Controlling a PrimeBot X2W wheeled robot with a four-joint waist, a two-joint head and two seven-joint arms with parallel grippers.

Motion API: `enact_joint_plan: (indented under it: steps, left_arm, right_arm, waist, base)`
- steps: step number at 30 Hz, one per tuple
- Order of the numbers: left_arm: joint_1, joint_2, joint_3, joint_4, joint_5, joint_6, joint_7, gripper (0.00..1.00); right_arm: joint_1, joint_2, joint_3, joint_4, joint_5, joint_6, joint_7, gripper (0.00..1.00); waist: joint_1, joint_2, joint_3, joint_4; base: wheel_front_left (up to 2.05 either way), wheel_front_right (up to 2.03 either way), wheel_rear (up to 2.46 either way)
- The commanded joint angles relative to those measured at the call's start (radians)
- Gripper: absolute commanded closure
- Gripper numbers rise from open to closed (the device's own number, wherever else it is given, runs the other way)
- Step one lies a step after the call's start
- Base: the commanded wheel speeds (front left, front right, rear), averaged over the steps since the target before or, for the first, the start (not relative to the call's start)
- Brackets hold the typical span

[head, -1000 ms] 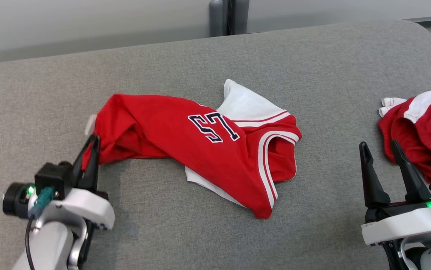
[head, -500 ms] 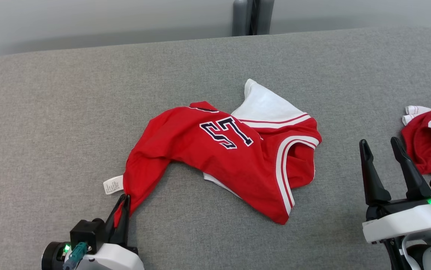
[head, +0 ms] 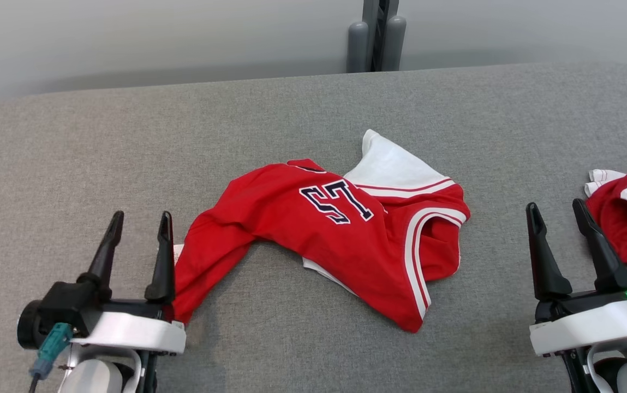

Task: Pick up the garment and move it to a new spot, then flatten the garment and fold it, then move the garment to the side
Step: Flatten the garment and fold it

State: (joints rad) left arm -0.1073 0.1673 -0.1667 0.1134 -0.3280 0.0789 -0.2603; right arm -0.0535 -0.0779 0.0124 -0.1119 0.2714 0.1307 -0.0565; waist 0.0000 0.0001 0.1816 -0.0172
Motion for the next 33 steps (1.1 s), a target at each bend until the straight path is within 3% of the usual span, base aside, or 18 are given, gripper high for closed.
enact_joint_plan:
  steps: [1, 12, 27, 33]
  left_arm:
    - [-0.014, 0.007, 0.009, -0.008, -0.001, -0.007, -0.004, 0.00]
    - [0.054, 0.062, 0.048, -0.132, -0.001, 0.040, 0.090, 0.00]
    - [0.108, 0.066, 0.036, -0.199, -0.006, 0.066, 0.133, 0.00]
    - [0.094, 0.072, 0.033, -0.215, -0.007, 0.067, 0.133, 0.00]
  right_arm:
    - [0.005, -0.005, 0.001, 0.001, -0.007, 0.000, -0.007, 0.00]
    - [0.046, -0.005, 0.021, 0.018, -0.020, 0.000, 0.005, 0.00]
    - [0.054, -0.015, 0.025, 0.014, -0.023, 0.000, 0.026, 0.00]
    - [0.051, -0.058, 0.111, 0.067, -0.004, 0.000, 0.066, 0.00]
  waist:
    - [0.0000, -0.0001, -0.005, 0.001]
    - [0.0000, -0.0001, -0.058, -0.016]
    - [0.0000, -0.0001, -0.070, 0.004]
    - [0.0000, -0.0001, -0.055, 0.021]
  base:
    - [0.00, 0.00, 0.00]
    - [0.00, 0.00, 0.00]
    - [0.00, 0.00, 0.00]
    - [0.00, 0.00, 0.00]
